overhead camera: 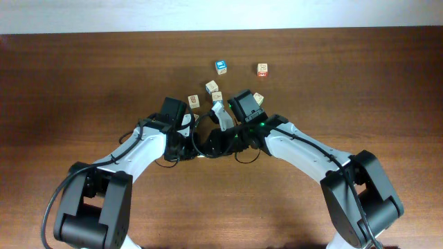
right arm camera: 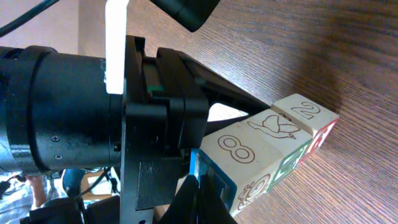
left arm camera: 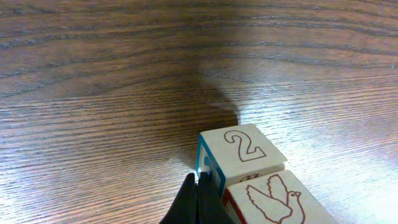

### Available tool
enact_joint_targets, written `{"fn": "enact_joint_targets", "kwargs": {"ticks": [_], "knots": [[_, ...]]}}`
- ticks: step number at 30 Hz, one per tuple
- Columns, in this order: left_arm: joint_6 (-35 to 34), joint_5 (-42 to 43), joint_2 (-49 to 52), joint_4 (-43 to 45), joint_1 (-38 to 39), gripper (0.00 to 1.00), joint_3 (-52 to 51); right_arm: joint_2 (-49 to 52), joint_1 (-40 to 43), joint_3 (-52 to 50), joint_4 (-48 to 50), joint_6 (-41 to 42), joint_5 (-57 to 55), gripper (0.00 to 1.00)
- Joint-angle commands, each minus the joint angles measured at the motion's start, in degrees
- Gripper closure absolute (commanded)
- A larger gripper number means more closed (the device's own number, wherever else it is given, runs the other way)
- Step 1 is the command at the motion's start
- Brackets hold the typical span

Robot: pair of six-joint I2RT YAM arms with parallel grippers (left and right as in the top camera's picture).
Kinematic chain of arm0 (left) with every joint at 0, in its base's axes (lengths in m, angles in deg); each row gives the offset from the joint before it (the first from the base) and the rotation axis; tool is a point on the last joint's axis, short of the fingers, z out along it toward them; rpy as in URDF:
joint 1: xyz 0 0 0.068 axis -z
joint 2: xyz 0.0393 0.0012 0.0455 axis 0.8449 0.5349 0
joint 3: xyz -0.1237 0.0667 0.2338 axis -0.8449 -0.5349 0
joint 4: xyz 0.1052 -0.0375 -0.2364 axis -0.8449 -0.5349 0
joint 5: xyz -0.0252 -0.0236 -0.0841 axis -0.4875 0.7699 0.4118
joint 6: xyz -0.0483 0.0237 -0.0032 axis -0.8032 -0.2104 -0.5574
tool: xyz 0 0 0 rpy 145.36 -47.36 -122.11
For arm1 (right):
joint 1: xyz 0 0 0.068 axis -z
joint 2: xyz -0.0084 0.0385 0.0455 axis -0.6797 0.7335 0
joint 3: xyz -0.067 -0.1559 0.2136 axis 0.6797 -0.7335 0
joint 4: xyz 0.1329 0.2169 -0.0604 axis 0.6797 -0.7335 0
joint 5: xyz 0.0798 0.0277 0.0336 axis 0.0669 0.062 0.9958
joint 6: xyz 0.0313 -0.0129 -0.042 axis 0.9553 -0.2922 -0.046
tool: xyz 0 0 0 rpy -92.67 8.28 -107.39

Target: Rotate 3 blocks

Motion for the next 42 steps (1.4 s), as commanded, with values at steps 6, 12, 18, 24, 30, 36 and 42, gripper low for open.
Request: {"fn": "enact_joint_targets", "kwargs": {"ticks": [6,12,18,24,30,36,42], "knots": [[-0.2,-6.1,0.4,-3.0,-9.0,1.0,0.5,0.5,0.0,-0.2,0.5,0.9,-12.5,0.96],[-0.1,-6.1,0.4,-4.0,-12.8,1.0,0.5,0.5,0.0,-0.2,3.3,0.9,-13.3,0.96],[-0.1,-6.1,0.4,-4.0,-12.8,1.0,0.5,-1.9,0.0,2.9,-0.7,0.7,-11.8,0.91],[-0.1,-6.1,0.4,-4.0,-12.8,1.0,0.5,-6.6,0.0,3.0,-2.0,0.7,-11.9,0.85],[5.1,-16.6,-10.8,-22.3,-12.8,1.0,23.3,-16.8,6.3,20.8,-28.0,-9.4,-23.1,0.58],[5.0,-23.2,-31.8,-32.6,-12.8,0.01,29.7,-33.7,6.6,39.3,-51.4,-10.5,-47.1,0.02],[5.0,-23.2,-31.8,-34.0,-12.8,0.01,29.7,-45.6,6.6,39.3,-61.1,-10.3,-48.3,0.02]]}}
